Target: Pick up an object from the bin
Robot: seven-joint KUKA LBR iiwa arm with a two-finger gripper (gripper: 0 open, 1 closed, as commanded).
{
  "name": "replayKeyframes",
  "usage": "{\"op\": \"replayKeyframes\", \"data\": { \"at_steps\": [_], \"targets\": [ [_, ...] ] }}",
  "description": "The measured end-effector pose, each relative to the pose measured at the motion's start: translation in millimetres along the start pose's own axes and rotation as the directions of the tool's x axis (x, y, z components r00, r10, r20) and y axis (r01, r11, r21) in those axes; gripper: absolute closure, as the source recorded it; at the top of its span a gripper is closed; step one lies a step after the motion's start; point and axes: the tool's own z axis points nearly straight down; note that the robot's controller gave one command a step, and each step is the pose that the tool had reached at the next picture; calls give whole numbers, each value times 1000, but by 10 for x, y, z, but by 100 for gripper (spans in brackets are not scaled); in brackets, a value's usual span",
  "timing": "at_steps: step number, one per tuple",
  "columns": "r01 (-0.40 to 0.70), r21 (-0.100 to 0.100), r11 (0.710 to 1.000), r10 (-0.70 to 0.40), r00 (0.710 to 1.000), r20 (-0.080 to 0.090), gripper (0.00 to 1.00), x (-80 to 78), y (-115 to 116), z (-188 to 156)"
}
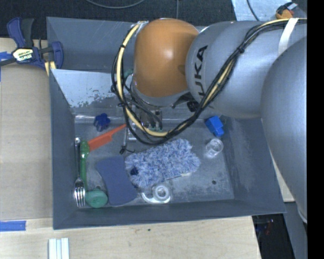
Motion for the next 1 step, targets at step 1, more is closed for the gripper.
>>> {"op": "replayKeyframes", "data": {
  "at_steps": [1],
  "targets": [
    [0, 0, 1000, 0, 1000, 0, 0, 0, -1, 0]
  ]
}}
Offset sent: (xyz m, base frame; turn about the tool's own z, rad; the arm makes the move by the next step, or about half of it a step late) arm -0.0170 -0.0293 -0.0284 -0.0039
